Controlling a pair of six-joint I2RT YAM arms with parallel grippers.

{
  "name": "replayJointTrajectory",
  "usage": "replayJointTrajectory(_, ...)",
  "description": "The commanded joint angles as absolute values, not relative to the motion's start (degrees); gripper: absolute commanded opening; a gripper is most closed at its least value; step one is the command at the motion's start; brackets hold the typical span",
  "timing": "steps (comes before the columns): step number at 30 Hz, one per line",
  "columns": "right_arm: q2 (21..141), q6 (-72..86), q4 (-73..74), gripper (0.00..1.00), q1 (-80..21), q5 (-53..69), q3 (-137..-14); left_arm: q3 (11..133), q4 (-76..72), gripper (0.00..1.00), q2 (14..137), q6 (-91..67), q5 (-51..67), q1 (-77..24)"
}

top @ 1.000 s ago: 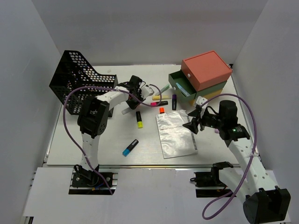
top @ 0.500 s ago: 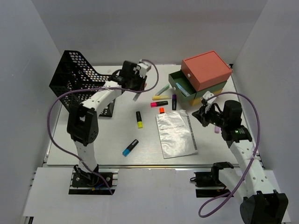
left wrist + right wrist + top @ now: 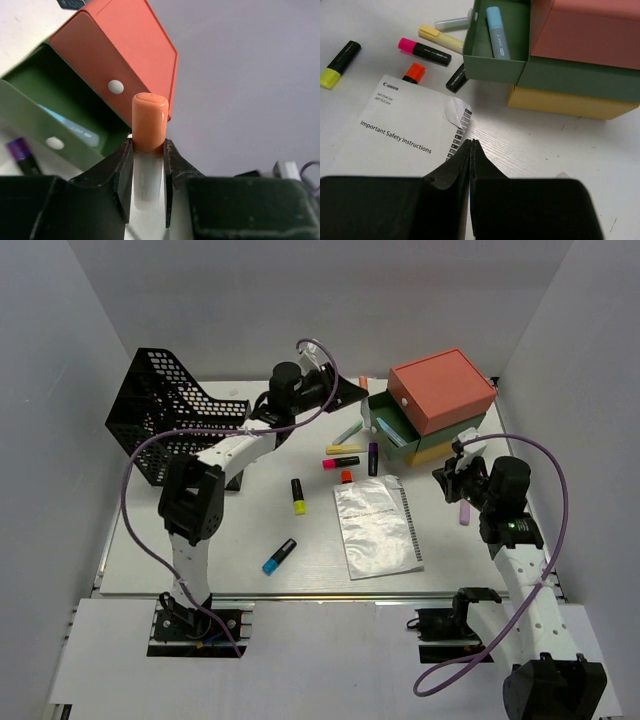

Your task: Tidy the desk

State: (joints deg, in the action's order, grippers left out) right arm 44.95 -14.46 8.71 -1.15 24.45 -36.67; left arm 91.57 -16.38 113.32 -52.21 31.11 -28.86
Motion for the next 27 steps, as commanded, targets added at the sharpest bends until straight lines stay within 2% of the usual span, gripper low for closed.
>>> replayJointTrajectory(1,43.9,-13.1,5.5,0.0,1.2,23.7,-36.4,94.5,-24.5,0.0,116.2,-67.3,30.4,-29.9)
replayJointTrajectory(13,43.1,-12.7,5.5,0.0,3.9,25.9,-36.1,101.7,-25.9,0.01,125.7,-74.4,20.8,-33.5)
replayJointTrajectory(17,42.9,-12.9,5.5,0.0,4.7,26.0,-36.1,102.4,-25.7,0.15,127.4,-74.7,19.3,-34.0)
replayJointTrajectory(19,42.7,-12.9,5.6,0.0,5.3,26.2,-36.1,102.1,-24.9,0.31,127.6,-74.5,18.6,-34.0)
replayJointTrajectory(20,42.6,-12.9,5.5,0.0,5.4,26.4,-36.1,102.0,-24.6,0.35,127.7,-74.5,18.4,-34.0)
replayJointTrajectory(23,42.5,-12.8,5.6,0.0,6.0,27.0,-36.0,102.1,-24.1,0.42,128.1,-74.2,18.5,-34.0)
replayJointTrajectory(24,42.5,-12.8,5.6,0.0,6.5,27.1,-36.0,102.7,-23.4,0.48,128.2,-73.9,18.3,-34.0)
replayJointTrajectory(27,42.6,-12.8,5.8,0.0,6.8,27.6,-36.0,103.4,-22.9,0.53,128.8,-73.6,18.6,-34.0)
